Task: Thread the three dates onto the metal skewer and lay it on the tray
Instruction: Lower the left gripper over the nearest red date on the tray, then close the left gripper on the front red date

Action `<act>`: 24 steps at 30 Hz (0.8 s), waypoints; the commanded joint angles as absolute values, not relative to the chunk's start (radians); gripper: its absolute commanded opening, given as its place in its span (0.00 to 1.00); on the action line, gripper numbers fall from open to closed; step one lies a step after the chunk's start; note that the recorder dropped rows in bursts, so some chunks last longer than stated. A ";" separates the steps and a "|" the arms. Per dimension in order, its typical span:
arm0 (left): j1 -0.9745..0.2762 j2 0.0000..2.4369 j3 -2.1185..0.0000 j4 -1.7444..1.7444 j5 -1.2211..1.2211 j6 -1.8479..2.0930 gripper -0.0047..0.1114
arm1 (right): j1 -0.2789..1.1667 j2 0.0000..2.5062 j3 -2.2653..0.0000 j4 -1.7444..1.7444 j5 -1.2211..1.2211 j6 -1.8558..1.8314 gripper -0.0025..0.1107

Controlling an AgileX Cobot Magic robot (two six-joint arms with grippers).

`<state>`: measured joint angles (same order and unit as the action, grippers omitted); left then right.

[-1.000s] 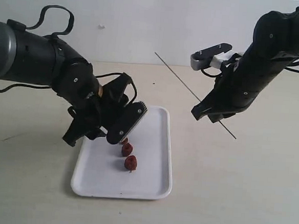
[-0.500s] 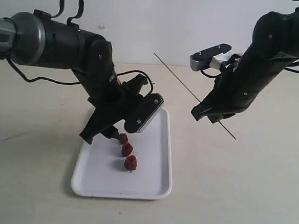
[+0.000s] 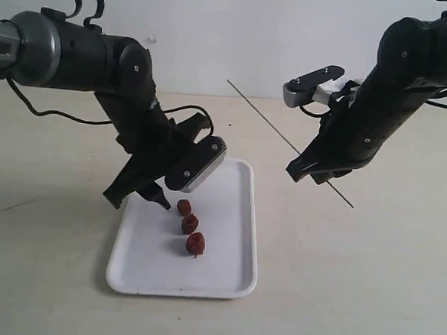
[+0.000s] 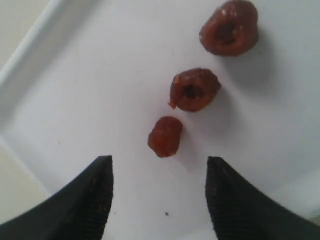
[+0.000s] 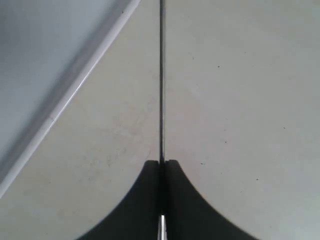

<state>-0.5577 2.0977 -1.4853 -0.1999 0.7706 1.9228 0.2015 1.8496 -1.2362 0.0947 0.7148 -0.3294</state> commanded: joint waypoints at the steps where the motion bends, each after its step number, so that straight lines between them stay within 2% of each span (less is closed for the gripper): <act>1: -0.557 2.126 -1.491 -0.244 0.735 2.016 0.55 | 0.196 1.850 -1.244 0.099 0.705 -0.339 0.02; 3: -0.557 2.144 -1.491 -0.204 0.727 2.016 0.57 | 0.196 1.850 -1.244 0.099 0.705 -0.339 0.02; 20: -0.557 2.192 -1.491 -0.201 0.686 2.066 0.56 | 0.196 1.850 -1.244 0.099 0.701 -0.339 0.02; 24: -0.557 2.204 -1.491 -0.201 0.660 2.066 0.52 | 0.196 1.850 -1.244 0.099 0.700 -0.339 0.02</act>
<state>-0.5577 2.1860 -1.4880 -0.1996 0.6806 2.0599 0.2015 1.8496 -1.2362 0.0947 0.7109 -0.3294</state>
